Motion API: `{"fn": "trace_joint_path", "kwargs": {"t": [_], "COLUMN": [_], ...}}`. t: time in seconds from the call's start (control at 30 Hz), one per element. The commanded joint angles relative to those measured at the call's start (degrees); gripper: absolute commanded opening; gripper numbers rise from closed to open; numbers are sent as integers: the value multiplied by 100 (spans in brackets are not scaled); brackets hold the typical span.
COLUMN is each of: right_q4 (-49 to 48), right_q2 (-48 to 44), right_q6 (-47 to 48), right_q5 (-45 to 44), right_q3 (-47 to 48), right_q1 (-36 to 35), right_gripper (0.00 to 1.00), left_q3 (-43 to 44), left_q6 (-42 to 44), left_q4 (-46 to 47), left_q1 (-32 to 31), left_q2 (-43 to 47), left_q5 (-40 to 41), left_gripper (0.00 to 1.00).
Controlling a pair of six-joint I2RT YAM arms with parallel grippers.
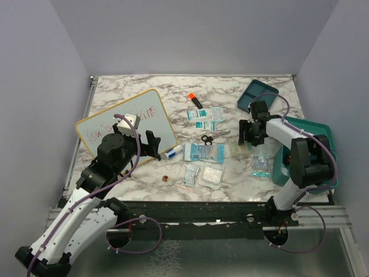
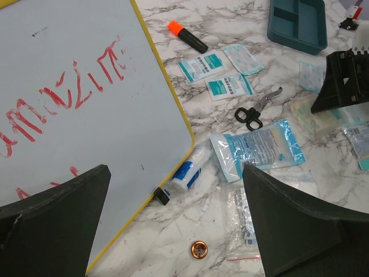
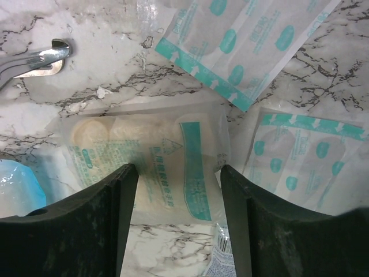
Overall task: Organize the medicine kit
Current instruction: Pick up the medical item at the center of the board.
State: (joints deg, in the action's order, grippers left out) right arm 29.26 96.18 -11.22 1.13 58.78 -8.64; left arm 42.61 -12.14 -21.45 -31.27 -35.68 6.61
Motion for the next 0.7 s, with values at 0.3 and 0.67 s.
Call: {"fn": "trace_joint_path", "kwargs": {"t": [0.3,0.67], "right_q4": [-206,108], "right_q2": [-244,-693], "right_q6": [156,198], "right_q5": [327,421], "right_q3": [-124,8], "right_q1": [-23,-28], "right_gripper": [41,6], "left_q3": [-69,-77], "left_q6": [56,57], "left_q4": [125,130], "left_q1": [-37,-46], "left_q2": [48,98], "left_q5": [-213,-214], "left_gripper": [99,99]}}
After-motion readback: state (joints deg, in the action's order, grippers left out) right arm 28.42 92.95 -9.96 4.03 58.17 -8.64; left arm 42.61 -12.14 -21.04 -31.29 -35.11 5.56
